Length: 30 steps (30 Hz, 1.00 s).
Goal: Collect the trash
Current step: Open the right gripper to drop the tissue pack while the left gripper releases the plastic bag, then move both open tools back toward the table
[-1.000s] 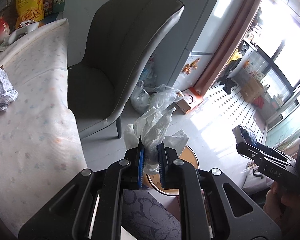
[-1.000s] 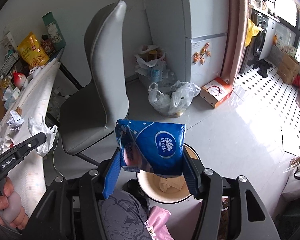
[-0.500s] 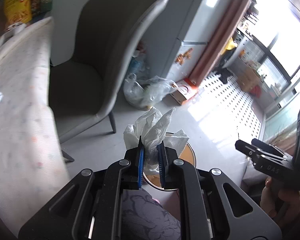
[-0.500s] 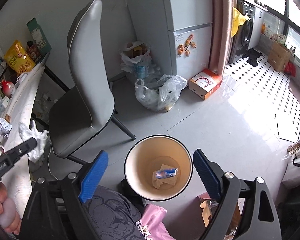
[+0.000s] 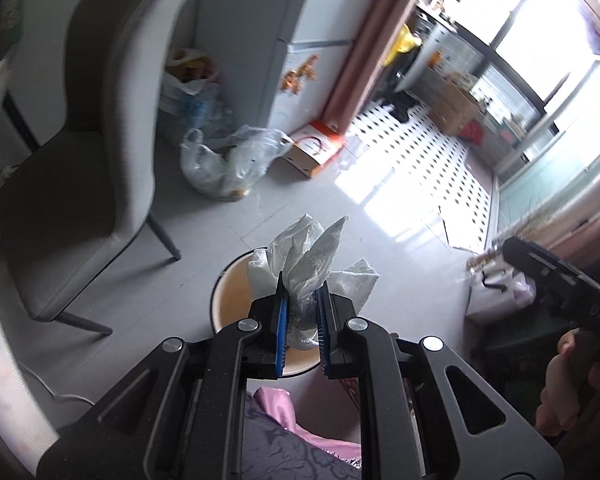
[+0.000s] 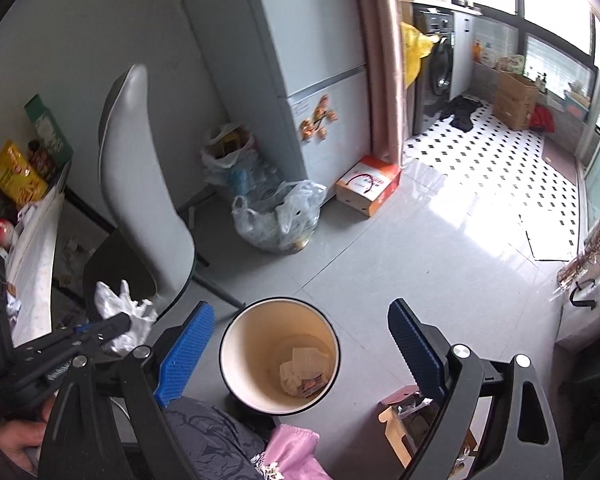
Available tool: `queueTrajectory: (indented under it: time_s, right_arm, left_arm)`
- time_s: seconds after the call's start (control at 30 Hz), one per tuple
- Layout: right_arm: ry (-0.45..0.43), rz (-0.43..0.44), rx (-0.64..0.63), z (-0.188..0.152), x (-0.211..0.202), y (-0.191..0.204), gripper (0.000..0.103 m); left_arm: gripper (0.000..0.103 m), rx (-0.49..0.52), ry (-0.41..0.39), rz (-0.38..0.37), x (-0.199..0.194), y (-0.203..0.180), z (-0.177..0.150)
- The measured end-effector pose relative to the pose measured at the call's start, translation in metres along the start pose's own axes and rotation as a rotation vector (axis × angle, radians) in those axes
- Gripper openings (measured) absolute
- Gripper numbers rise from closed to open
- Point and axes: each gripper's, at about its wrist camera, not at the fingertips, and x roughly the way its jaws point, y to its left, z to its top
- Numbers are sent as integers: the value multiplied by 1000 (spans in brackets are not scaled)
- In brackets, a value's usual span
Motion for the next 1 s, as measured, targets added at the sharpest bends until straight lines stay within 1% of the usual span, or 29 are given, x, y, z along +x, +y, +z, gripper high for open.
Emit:
queueTrajectory:
  time_s: [0.1, 0.17, 0.33, 0.4, 0.47, 0.5, 0.57, 0.6, 0.63, 0.7, 0.73, 0.77, 0.8, 0.9, 0.97, 1.0]
  right_arm:
    - [-7, -10, 8, 1, -3, -9, 87]
    - [-3, -14, 22, 1, -2, -15, 87]
    - [18, -18, 57, -3, 5, -27, 87]
    - [21, -20, 65, -4, 7, -31, 87]
    - [23, -22, 72, -4, 8, -34, 87]
    - [23, -24, 76, -5, 9, -36, 87]
    - [22, -25, 82, -5, 9, -38, 87]
    - [21, -25, 85, -5, 8, -38, 87]
    - [19, -23, 88, -4, 8, -39, 87]
    - [15, -19, 89, -3, 6, -38, 87]
    - [14, -18, 88, -3, 7, -36, 87]
    - [12, -15, 86, -2, 7, -34, 87]
    - [11, -13, 85, -2, 7, -34, 87]
    - [9, 0, 81, -1, 5, -28, 87]
    - [10, 14, 77, -1, 5, -22, 89]
    - [9, 24, 72, -1, 5, -17, 90]
  left_arm:
    - [13, 1, 21, -17, 13, -8, 2]
    - [13, 0, 46, -37, 22, -11, 1]
    - [14, 2, 85, -57, 47, -23, 1]
    - [16, 7, 99, -65, 56, -27, 1]
    - [28, -2, 105, -81, 59, -26, 0]
    - [31, -13, 103, -89, 60, -26, 1]
    - [42, -31, 95, -95, 59, -25, 3]
    - [44, -41, 90, -103, 57, -22, 4]
    - [48, -50, 87, -109, 56, -20, 5]
    - [51, -76, 76, -106, 52, -14, 7]
    - [57, -88, 75, -117, 51, -11, 9]
    - [62, -99, 75, -127, 50, -8, 10]
    - [63, -105, 72, -124, 48, -6, 11]
    - [70, -113, 57, -111, 34, 2, 12]
    - [77, -130, 30, -96, 19, 12, 13]
    - [78, -134, 20, -85, 13, 16, 14]
